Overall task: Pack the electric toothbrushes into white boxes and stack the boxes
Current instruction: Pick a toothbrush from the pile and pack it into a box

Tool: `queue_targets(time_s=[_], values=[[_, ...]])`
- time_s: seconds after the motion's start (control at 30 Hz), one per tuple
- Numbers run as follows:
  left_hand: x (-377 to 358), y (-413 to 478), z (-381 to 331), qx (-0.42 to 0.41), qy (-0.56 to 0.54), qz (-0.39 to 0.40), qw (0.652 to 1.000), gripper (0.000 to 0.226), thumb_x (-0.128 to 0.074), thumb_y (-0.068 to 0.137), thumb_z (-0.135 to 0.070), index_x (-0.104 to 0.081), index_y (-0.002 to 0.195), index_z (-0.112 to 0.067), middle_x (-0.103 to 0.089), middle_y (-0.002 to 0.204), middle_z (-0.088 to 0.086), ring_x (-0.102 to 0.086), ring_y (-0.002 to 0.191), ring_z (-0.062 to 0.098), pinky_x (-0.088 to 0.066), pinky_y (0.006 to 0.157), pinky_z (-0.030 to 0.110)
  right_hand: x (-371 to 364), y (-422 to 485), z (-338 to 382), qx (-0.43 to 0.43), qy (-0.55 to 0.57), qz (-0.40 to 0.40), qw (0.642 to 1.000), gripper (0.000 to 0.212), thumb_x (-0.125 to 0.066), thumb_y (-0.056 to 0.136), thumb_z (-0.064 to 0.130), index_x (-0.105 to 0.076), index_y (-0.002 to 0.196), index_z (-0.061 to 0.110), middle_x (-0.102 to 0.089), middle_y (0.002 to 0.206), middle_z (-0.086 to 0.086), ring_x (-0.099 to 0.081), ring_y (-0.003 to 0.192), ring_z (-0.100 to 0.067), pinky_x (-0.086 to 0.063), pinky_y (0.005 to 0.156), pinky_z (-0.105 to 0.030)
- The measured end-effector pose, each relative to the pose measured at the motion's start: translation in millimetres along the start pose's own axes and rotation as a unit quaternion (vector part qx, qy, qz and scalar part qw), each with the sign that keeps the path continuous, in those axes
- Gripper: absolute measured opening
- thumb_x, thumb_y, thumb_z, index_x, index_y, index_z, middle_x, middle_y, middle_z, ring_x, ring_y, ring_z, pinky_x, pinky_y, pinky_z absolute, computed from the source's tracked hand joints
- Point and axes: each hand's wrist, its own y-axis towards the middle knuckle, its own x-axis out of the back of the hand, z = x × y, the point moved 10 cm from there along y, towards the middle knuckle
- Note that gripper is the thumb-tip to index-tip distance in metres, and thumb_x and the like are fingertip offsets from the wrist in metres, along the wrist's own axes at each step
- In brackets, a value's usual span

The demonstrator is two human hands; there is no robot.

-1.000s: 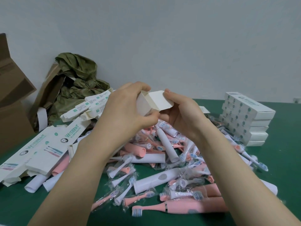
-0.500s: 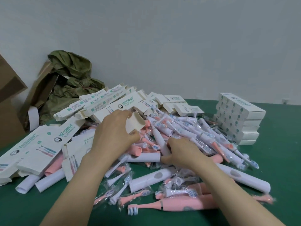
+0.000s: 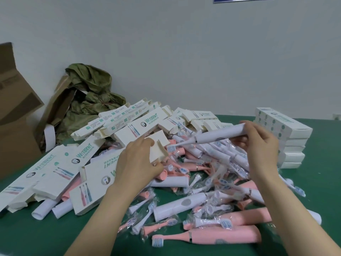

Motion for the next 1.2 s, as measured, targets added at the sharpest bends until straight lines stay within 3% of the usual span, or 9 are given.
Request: queue_targets(time_s=[0.13, 0.3, 0.5, 0.7, 0.87, 0.97, 1.03, 1.1, 1.2], values=[[5, 0, 1, 0.004, -0.025, -0.016, 1.000, 0.055, -0.067, 0.071, -0.037, -0.053, 0.122, -0.021, -0.055, 0.118, -0.004, -0.048, 0.104, 0.019, -0.032, 0.072, 0.029, -21, -5, -6, -0.067, 0.072, 0.051, 0.994, 0.026, -0.051, 0.094, 0.008, -0.071, 0.079, 0.013, -0.066, 0.066, -0.003, -0.061, 0.057, -0.014, -0.053, 0.058, -0.021], [12, -6, -9, -0.017, -0.071, -0.032, 0.997, 0.054, -0.068, 0.068, -0.033, -0.054, 0.120, -0.024, -0.053, 0.114, -0.009, -0.045, 0.103, 0.013, -0.030, 0.072, 0.028, -20, -12, 14, 0.030, -0.031, 0.042, 0.998, 0.028, -0.049, 0.098, 0.018, -0.069, 0.080, 0.029, -0.069, 0.069, 0.008, -0.066, 0.068, -0.009, -0.053, 0.065, -0.019], [9, -9, -20, -0.035, -0.094, -0.027, 0.995, 0.052, -0.066, 0.071, -0.033, -0.055, 0.121, -0.024, -0.054, 0.116, -0.009, -0.045, 0.107, 0.013, -0.033, 0.077, 0.026, -27, -26, 38, 0.152, -0.156, 0.030, 0.975, 0.025, -0.046, 0.099, 0.026, -0.062, 0.080, 0.032, -0.064, 0.072, 0.000, -0.065, 0.069, -0.003, -0.055, 0.076, -0.049], [14, -2, -51, -0.090, -0.113, -0.083, 0.986, 0.058, -0.069, 0.069, -0.026, -0.056, 0.125, -0.020, -0.058, 0.119, -0.004, -0.041, 0.104, 0.009, -0.033, 0.081, 0.026, -67, -43, 14, 0.077, -0.102, 0.141, 0.982, 0.012, -0.063, 0.089, 0.019, -0.057, 0.098, 0.024, -0.070, 0.081, 0.002, -0.068, 0.068, -0.005, -0.056, 0.069, -0.024], [20, -10, -56, -0.092, -0.142, -0.134, 0.976, 0.062, -0.059, 0.067, -0.032, -0.057, 0.126, -0.013, -0.060, 0.121, 0.003, -0.041, 0.111, 0.013, -0.033, 0.092, 0.025, -82, -76, 47, 0.323, -0.224, 0.111, 0.913, 0.007, -0.077, 0.075, 0.010, -0.073, 0.080, 0.008, -0.059, 0.083, -0.003, -0.047, 0.070, -0.002, -0.037, 0.067, -0.005], [23, -15, -51, -0.091, -0.163, -0.138, 0.973, 0.061, -0.060, 0.067, -0.023, -0.056, 0.127, -0.011, -0.060, 0.122, 0.004, -0.040, 0.113, 0.012, -0.020, 0.097, 0.008, -112, -101, 33, 0.342, -0.268, 0.208, 0.876, 0.012, -0.064, 0.083, 0.009, -0.073, 0.088, 0.003, -0.048, 0.084, -0.005, -0.047, 0.073, -0.013, -0.039, 0.067, -0.013], [22, -15, -41, -0.072, -0.170, -0.129, 0.974, 0.066, -0.067, 0.066, -0.011, -0.054, 0.130, -0.014, -0.058, 0.125, 0.003, -0.039, 0.116, 0.011, -0.022, 0.099, 0.015, -126, -110, 19, 0.308, -0.285, 0.284, 0.862, 0.022, -0.054, 0.088, 0.015, -0.072, 0.095, 0.005, -0.047, 0.084, -0.003, -0.049, 0.075, -0.013, -0.042, 0.069, -0.023], [24, -15, -35, -0.066, -0.161, -0.132, 0.976, 0.069, -0.072, 0.066, -0.009, -0.054, 0.132, -0.015, -0.058, 0.124, 0.002, -0.043, 0.116, 0.014, -0.029, 0.098, 0.023, -122, -103, 20, 0.274, -0.250, 0.299, 0.879, 0.025, -0.051, 0.090, 0.020, -0.073, 0.095, 0.010, -0.047, 0.080, 0.006, -0.048, 0.074, 0.001, -0.038, 0.069, -0.014], [28, -17, -40, -0.090, -0.149, -0.142, 0.974, 0.066, -0.077, 0.067, -0.011, -0.056, 0.130, -0.010, -0.060, 0.119, 0.005, -0.046, 0.111, 0.015, -0.027, 0.095, 0.018, -81, -49, 20, 0.158, -0.182, 0.161, 0.957, 0.025, -0.048, 0.091, 0.019, -0.072, 0.082, 0.019, -0.058, 0.070, 0.013, -0.050, 0.065, 0.005, -0.035, 0.060, -0.011]])
